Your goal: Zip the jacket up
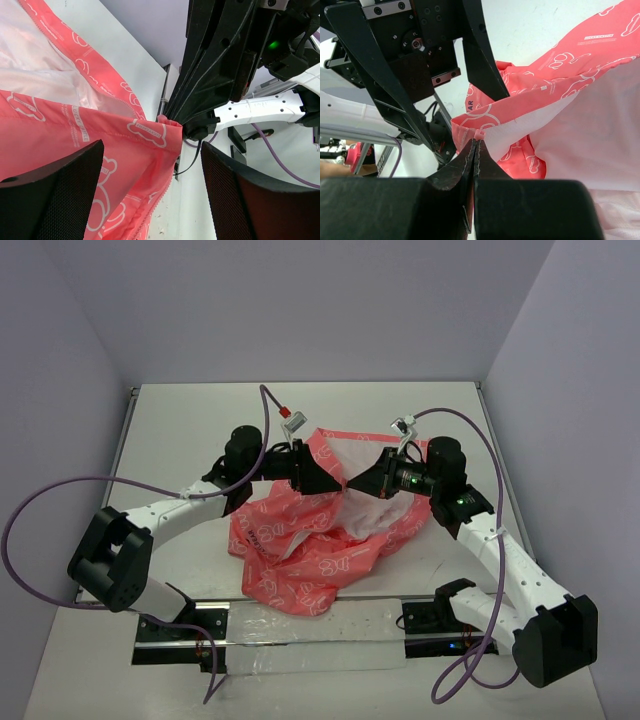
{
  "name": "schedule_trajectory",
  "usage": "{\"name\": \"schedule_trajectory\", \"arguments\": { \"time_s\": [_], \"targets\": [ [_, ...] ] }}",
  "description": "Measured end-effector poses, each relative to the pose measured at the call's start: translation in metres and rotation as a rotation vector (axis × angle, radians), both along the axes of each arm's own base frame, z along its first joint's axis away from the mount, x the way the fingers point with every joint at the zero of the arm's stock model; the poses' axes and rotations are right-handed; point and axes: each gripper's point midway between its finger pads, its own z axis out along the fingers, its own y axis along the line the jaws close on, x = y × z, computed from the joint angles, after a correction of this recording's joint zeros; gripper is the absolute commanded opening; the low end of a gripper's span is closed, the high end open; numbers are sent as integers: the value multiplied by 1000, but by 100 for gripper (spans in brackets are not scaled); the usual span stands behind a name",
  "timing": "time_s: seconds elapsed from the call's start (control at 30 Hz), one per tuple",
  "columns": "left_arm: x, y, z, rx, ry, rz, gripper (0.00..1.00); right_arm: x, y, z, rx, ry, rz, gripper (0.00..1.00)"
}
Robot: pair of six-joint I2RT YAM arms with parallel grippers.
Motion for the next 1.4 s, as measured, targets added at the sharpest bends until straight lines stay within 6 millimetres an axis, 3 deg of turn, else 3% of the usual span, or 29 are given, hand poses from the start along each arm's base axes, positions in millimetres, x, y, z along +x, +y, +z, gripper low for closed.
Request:
{"name": "schedule_trajectory", "arguments": {
  "time_s": [0.2,0.33,0.43,0.6,0.7,0.8,0.93,0.97,1.0,1.07,1.13,1.27,1.4],
  "targets": [
    [-2,-3,0,2,0,-2,80,0,0,0,0,0,0,0],
    [-4,-6,-3,17,3,8,68,0,0,0,-1,1,0,0],
    [-3,-10,-1,27,-2,19,52,0,0,-1,-2,2,0,0],
    [2,-13,6,29,-18,40,38,0,0,-1,-2,2,0,0],
    [4,-14,7,30,-17,48,16,0,0,-2,-6,6,-2,0],
    [4,-14,6,31,-11,51,1,1,-1,-5,-13,15,-7,0],
    [4,-14,5,36,-7,52,0,1,-1,-7,-17,21,-9,2],
    [4,-14,5,37,-6,53,0,2,-1,-7,-17,22,-10,8],
    [4,-14,4,38,-5,54,0,2,-1,-7,-18,23,-10,22],
    [5,-14,4,40,-2,61,0,2,-1,-8,-21,27,-13,60],
    [9,-14,2,43,9,81,0,4,-2,-8,-29,40,-23,75],
    [25,-9,-8,54,89,143,0,15,-10,-7,-92,41,-75,80],
    [49,2,-26,80,195,229,0,41,-34,6,-169,17,-231,79]
  ]
}}
